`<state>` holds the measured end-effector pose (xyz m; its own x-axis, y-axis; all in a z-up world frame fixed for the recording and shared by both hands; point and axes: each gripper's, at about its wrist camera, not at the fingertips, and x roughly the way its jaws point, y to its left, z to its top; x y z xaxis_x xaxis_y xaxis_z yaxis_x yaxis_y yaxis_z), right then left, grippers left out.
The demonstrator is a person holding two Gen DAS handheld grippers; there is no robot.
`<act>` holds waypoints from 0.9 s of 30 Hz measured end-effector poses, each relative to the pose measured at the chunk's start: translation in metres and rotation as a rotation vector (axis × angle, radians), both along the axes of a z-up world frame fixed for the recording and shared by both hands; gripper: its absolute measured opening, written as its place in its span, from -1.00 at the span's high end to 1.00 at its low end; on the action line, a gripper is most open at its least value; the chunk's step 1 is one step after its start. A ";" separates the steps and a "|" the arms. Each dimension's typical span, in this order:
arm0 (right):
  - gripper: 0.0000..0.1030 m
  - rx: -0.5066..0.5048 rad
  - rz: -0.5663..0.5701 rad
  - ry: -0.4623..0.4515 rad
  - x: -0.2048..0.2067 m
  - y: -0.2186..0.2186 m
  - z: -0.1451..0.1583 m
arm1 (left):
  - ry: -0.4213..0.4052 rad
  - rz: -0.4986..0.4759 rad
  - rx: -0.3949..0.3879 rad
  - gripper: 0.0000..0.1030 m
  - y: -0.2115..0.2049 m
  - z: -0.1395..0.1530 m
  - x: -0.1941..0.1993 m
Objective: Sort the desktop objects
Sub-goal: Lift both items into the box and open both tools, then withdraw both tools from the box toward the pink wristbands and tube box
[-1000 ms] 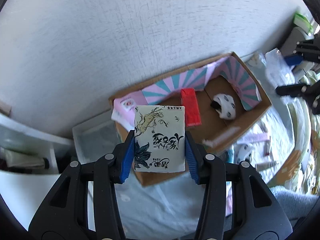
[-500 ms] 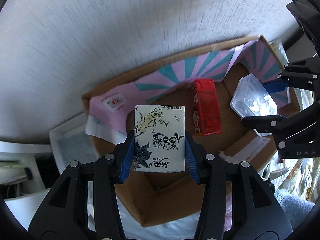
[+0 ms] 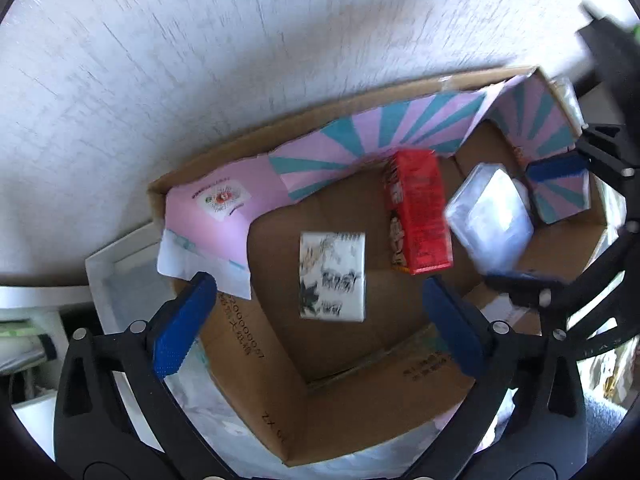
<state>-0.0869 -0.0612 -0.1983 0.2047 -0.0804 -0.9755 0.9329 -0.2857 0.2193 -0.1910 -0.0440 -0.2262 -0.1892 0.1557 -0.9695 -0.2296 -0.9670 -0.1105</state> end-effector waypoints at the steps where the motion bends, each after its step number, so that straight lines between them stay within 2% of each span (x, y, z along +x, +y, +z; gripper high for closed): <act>1: -0.99 0.009 0.003 -0.001 -0.001 0.003 -0.002 | 0.000 0.002 0.020 -1.00 -0.003 0.003 0.001; 4: -0.99 -0.011 0.013 -0.001 -0.007 0.010 0.002 | 0.024 -0.003 0.045 -1.00 -0.007 0.011 0.006; 7: -0.99 -0.026 0.014 0.010 -0.012 0.015 0.010 | 0.061 -0.008 0.004 -1.00 -0.009 0.018 0.011; 12: -0.99 -0.050 0.015 0.028 -0.017 0.022 0.024 | 0.071 -0.001 0.018 -1.00 -0.009 0.025 0.015; 13: -0.99 -0.056 0.013 0.034 -0.018 0.023 0.027 | 0.073 0.070 0.032 -1.00 -0.012 0.026 0.014; 17: -0.99 -0.069 0.022 0.025 -0.022 0.029 0.037 | 0.099 0.076 0.021 -1.00 -0.018 0.034 0.017; 21: -0.99 -0.067 0.046 0.037 -0.022 0.031 0.044 | 0.105 0.100 0.059 -1.00 -0.025 0.039 0.022; 27: -0.99 -0.083 0.056 0.009 -0.018 0.036 0.045 | 0.109 0.117 0.043 -1.00 -0.020 0.040 0.028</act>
<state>-0.1046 -0.0257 -0.1532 0.2023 -0.1497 -0.9678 0.9489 -0.2146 0.2315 -0.1634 -0.0644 -0.1864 -0.3122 0.1669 -0.9352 -0.1286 -0.9828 -0.1325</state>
